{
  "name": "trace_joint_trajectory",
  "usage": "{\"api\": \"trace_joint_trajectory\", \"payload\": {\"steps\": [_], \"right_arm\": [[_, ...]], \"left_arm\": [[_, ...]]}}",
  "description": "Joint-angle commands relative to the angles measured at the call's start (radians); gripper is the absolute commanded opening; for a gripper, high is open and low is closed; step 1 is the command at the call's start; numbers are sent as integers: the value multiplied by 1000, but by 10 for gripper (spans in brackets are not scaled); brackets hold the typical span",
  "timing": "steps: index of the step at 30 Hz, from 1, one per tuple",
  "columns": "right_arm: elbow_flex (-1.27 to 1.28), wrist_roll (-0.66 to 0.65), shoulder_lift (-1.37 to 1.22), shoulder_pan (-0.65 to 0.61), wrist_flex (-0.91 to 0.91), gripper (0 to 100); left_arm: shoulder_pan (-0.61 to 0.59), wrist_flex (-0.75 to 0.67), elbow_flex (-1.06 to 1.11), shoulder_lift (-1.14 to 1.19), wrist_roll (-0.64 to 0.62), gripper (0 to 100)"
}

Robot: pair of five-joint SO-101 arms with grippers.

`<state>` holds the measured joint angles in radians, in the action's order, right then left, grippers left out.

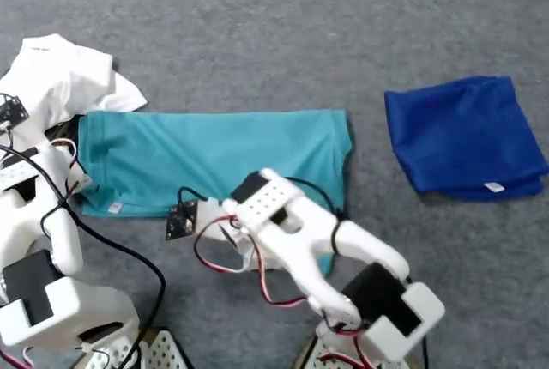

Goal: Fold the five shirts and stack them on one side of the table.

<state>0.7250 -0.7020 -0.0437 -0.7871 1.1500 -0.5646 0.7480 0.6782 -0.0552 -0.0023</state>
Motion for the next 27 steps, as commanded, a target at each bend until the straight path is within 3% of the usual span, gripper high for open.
{"api": "trace_joint_trajectory", "payload": {"steps": [1, 11, 16, 27], "right_arm": [[-45, 32, -130, -10, 29, 85], [-111, 107, -191, 41, 63, 2], [-170, 130, -191, 150, 81, 2], [-757, 63, -306, 269, 463, 2]], "left_arm": [[-9, -3, -41, -7, -6, 19], [-9, -3, -41, -7, -6, 19], [-9, -3, -41, -7, -6, 19], [-2, -3, -41, -7, -6, 19]]}}
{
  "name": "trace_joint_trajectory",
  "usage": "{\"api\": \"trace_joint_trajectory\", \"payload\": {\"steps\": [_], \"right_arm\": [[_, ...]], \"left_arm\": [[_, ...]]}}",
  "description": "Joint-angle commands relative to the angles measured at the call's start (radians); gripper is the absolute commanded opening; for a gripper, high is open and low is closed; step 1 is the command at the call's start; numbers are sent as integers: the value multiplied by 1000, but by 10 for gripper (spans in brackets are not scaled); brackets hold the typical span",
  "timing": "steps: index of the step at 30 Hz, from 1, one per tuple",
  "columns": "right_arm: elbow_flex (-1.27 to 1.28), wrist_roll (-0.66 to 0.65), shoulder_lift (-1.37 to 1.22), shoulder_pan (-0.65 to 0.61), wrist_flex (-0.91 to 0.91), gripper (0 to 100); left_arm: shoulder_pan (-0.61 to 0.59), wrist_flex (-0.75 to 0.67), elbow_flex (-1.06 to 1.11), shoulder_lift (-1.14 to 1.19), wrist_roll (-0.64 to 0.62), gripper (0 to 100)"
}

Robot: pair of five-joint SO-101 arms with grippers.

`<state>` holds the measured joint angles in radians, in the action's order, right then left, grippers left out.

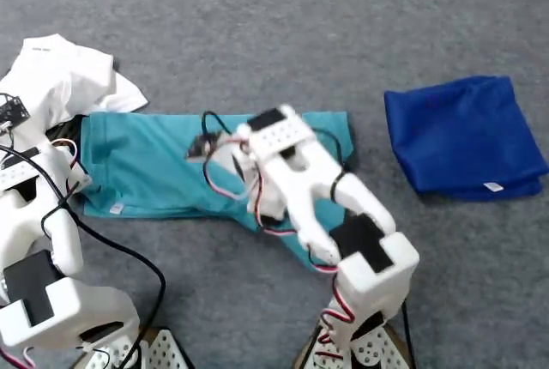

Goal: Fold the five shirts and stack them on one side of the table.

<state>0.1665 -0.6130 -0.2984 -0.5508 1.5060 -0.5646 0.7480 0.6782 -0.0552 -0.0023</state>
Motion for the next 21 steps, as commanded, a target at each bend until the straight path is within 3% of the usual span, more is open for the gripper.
{"api": "trace_joint_trajectory", "payload": {"steps": [1, 5, 8, 21], "right_arm": [[-272, -43, -93, 42, 153, 2], [-579, -87, -268, 71, 282, 2], [-716, -123, -358, 70, 282, 2], [-894, -287, -446, 30, 253, 5]], "left_arm": [[0, -3, -41, -7, -6, 19], [0, -5, -40, -7, -6, 19], [0, -5, -40, -7, -6, 19], [2, -5, -40, -7, -6, 19]]}}
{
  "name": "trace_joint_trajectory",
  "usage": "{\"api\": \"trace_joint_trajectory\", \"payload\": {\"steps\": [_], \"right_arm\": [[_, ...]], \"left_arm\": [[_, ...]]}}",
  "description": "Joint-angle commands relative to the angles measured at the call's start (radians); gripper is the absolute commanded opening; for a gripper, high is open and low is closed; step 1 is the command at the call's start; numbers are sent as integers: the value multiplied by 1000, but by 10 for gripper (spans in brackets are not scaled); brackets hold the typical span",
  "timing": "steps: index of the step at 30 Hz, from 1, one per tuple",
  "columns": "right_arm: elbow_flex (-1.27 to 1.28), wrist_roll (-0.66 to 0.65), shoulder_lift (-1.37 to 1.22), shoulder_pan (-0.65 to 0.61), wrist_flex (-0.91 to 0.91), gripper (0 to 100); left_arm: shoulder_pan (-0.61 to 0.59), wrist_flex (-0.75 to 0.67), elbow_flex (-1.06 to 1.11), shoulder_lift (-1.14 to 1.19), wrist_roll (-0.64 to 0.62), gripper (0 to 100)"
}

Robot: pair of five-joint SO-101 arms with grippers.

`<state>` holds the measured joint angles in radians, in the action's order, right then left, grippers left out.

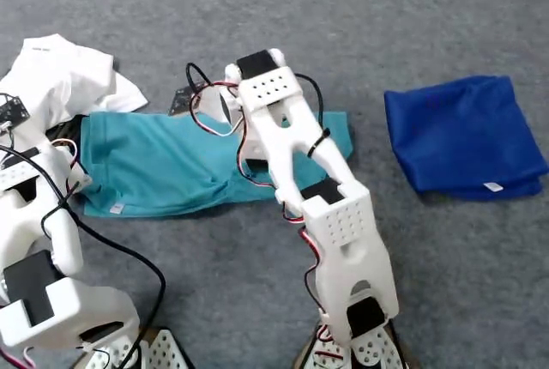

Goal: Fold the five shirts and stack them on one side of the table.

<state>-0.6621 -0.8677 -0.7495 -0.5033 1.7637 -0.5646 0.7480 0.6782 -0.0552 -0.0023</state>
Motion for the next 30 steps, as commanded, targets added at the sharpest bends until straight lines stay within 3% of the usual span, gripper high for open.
{"api": "trace_joint_trajectory", "payload": {"steps": [1, 4, 8, 10, 14, 17, 20, 21, 23, 30], "right_arm": [[-70, -34, 5, -16, -15, 5], [-70, -69, 5, -19, -49, 30], [-71, -58, 8, -18, -91, 175], [-74, -41, 12, -15, -110, 196], [-154, -23, 10, 2, -103, 195], [-263, 60, 25, 16, -18, 179], [-297, 112, 73, 50, 26, 37], [-269, 127, 110, 64, 26, 0], [-140, 132, 196, 70, 26, 17], [558, 115, 549, 58, -92, 2]], "left_arm": [[2, -5, -40, -7, -6, 19], [2, -5, -40, -7, -6, 19], [2, -5, -40, -7, -6, 19], [2, -5, -40, -7, -6, 19], [2, -5, -38, -7, -3, 19], [2, -5, -38, -7, -5, 19], [2, -5, -38, -7, -5, 19], [2, -5, -38, -7, -5, 19], [2, -5, -38, -7, -5, 19], [2, -5, -38, -7, -5, 19]]}}
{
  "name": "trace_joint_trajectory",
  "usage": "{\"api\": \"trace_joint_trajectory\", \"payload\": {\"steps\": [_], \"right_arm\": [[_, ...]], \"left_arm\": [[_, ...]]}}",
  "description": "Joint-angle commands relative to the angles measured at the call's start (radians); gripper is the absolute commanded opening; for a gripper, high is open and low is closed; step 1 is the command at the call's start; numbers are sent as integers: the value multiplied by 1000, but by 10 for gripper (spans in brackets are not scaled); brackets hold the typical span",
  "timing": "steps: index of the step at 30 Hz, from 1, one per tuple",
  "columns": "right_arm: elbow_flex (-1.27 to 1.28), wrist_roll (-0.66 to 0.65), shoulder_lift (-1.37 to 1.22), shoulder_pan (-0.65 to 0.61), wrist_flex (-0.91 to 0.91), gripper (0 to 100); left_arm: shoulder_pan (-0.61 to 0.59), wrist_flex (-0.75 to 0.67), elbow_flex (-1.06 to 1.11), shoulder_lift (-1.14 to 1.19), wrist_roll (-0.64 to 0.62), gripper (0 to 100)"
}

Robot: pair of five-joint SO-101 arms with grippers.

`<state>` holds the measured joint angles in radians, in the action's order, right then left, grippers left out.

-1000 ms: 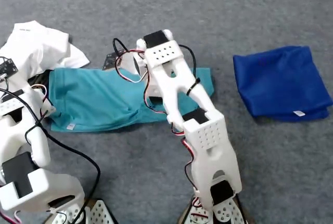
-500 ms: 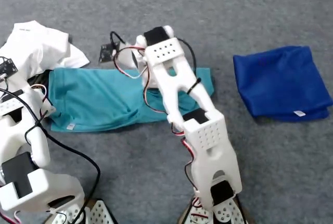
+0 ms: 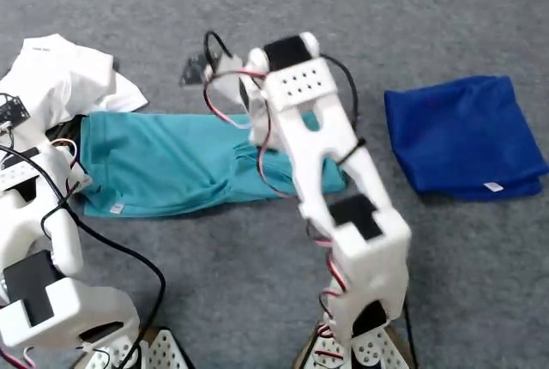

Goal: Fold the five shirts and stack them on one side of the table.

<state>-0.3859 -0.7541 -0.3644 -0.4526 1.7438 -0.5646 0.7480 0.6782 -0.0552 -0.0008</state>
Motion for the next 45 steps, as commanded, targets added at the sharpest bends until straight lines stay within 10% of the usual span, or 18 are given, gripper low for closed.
{"api": "trace_joint_trajectory", "payload": {"steps": [1, 10, 22, 34, 45], "right_arm": [[364, 2, 197, 18, -115, 2], [555, 17, 128, 124, -402, 2], [-137, 98, -226, 255, -443, 2], [-410, 106, -257, 136, 46, 2], [-33, 187, -213, -38, -229, 2]], "left_arm": [[2, -5, -38, -7, -6, 19], [3, -5, -37, -7, -6, 19], [3, -5, -37, -7, -6, 19], [3, -5, -38, -7, -6, 19], [3, -5, -40, -7, -6, 19]]}}
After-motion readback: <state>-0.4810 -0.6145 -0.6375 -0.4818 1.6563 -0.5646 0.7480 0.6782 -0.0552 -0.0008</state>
